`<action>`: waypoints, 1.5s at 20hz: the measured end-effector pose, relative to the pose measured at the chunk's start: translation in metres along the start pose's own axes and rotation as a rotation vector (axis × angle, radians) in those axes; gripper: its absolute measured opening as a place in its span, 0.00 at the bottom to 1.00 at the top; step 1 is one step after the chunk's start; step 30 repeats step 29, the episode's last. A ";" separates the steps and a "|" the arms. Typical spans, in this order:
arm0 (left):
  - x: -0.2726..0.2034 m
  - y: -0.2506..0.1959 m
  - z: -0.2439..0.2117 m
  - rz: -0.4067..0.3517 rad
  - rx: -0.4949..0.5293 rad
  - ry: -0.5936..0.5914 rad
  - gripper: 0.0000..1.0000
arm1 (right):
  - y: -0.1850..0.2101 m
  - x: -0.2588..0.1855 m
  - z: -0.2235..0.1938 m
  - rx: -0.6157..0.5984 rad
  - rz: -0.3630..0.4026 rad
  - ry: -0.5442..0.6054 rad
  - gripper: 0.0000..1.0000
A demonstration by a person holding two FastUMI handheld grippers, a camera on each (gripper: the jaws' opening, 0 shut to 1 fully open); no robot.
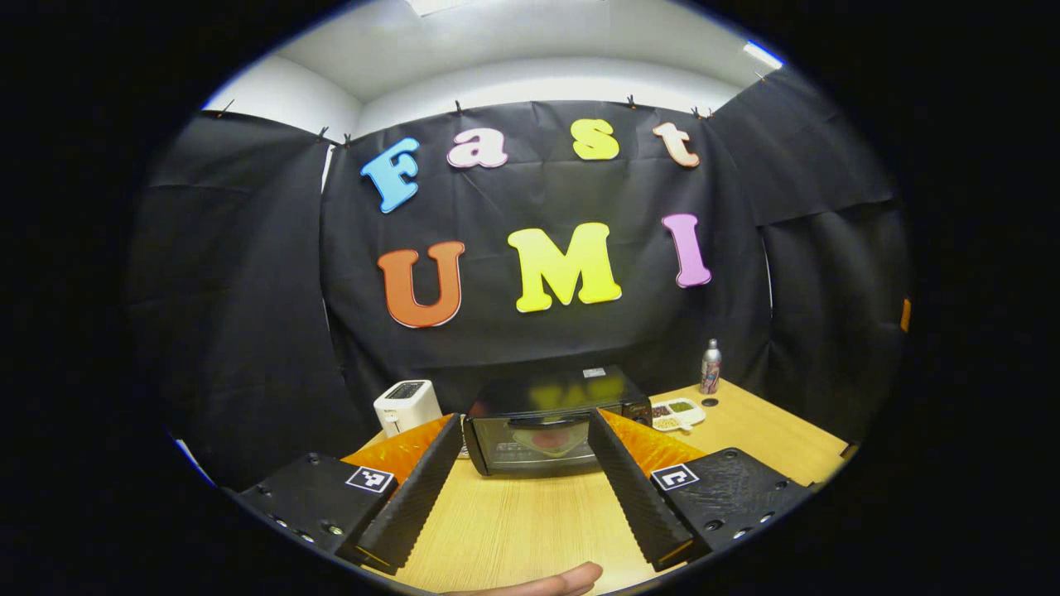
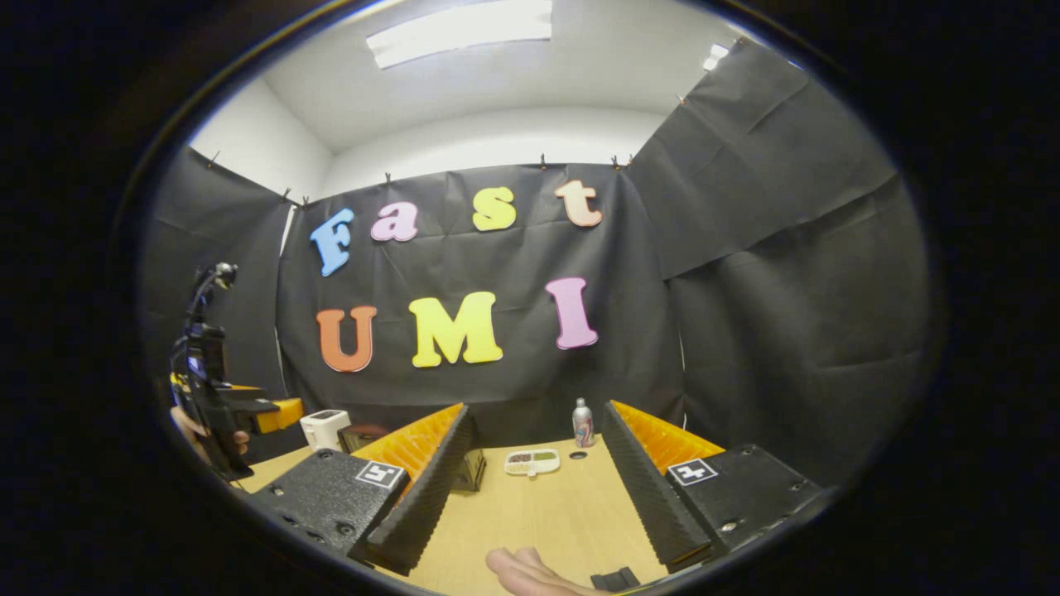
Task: Open the electric oven with the left hand, put the food in, and close the electric oven.
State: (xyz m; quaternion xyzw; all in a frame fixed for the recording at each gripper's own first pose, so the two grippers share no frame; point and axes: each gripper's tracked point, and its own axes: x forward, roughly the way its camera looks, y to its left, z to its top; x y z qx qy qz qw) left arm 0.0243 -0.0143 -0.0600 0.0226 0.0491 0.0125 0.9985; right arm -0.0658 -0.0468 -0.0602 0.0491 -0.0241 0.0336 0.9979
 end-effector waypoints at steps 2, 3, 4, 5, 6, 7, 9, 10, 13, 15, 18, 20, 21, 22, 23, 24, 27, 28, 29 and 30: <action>-0.026 0.004 0.014 0.015 -0.012 -0.041 0.97 | 0.000 -0.008 0.009 -0.013 -0.007 -0.017 0.96; -0.037 0.006 0.020 0.024 -0.015 -0.065 0.97 | 0.000 -0.011 0.011 -0.016 -0.009 -0.025 0.96; -0.045 0.010 0.024 0.032 -0.014 -0.083 0.97 | 0.003 -0.014 0.014 -0.019 -0.007 -0.030 0.96; -0.053 0.013 0.024 0.041 -0.016 -0.092 0.96 | 0.007 -0.017 0.015 -0.018 0.001 -0.032 0.96; -0.063 0.014 0.024 0.042 -0.018 -0.100 0.97 | 0.010 -0.019 0.017 -0.019 0.009 -0.033 0.96; -0.072 0.015 0.024 0.042 -0.023 -0.113 0.97 | 0.012 -0.021 0.016 -0.018 0.015 -0.034 0.96; -0.085 0.021 0.018 0.058 -0.029 -0.145 0.97 | 0.018 -0.025 0.015 -0.025 0.027 -0.033 0.96; -0.092 0.023 0.008 0.066 -0.036 -0.138 0.96 | 0.020 -0.026 0.014 -0.031 0.032 -0.031 0.96; -0.111 0.024 -0.009 0.064 -0.077 -0.126 0.97 | 0.030 -0.029 0.010 -0.033 0.051 -0.029 0.96; -0.118 0.023 -0.014 0.056 -0.066 -0.118 0.96 | 0.038 -0.029 0.004 -0.053 0.066 -0.011 0.96; -0.126 0.030 -0.008 0.078 -0.014 -0.142 0.96 | 0.047 -0.032 0.005 -0.070 0.084 -0.010 0.96; -0.126 0.026 -0.008 0.074 -0.023 -0.139 0.96 | 0.046 -0.032 0.005 -0.072 0.082 -0.014 0.96; -0.127 0.024 -0.009 0.062 -0.036 -0.135 0.96 | 0.046 -0.031 0.004 -0.071 0.081 -0.013 0.96; -0.128 0.021 -0.010 0.049 -0.047 -0.131 0.96 | 0.046 -0.032 0.003 -0.069 0.081 -0.011 0.96; -0.126 0.021 -0.012 0.042 -0.054 -0.127 0.97 | 0.046 -0.031 0.002 -0.068 0.082 -0.008 0.96; -0.125 0.021 -0.014 0.041 -0.053 -0.124 0.97 | 0.046 -0.031 0.002 -0.068 0.082 -0.007 0.96; -0.122 0.023 -0.020 0.044 -0.039 -0.112 0.97 | 0.047 -0.029 -0.003 -0.073 0.083 -0.001 0.96; -0.123 0.020 -0.022 0.040 -0.037 -0.106 0.97 | 0.047 -0.029 -0.004 -0.074 0.084 0.003 0.96; -0.122 0.021 -0.023 0.039 -0.038 -0.105 0.97 | 0.048 -0.029 -0.005 -0.075 0.086 0.005 0.96; -0.122 0.021 -0.023 0.039 -0.038 -0.105 0.97 | 0.048 -0.029 -0.005 -0.075 0.086 0.005 0.96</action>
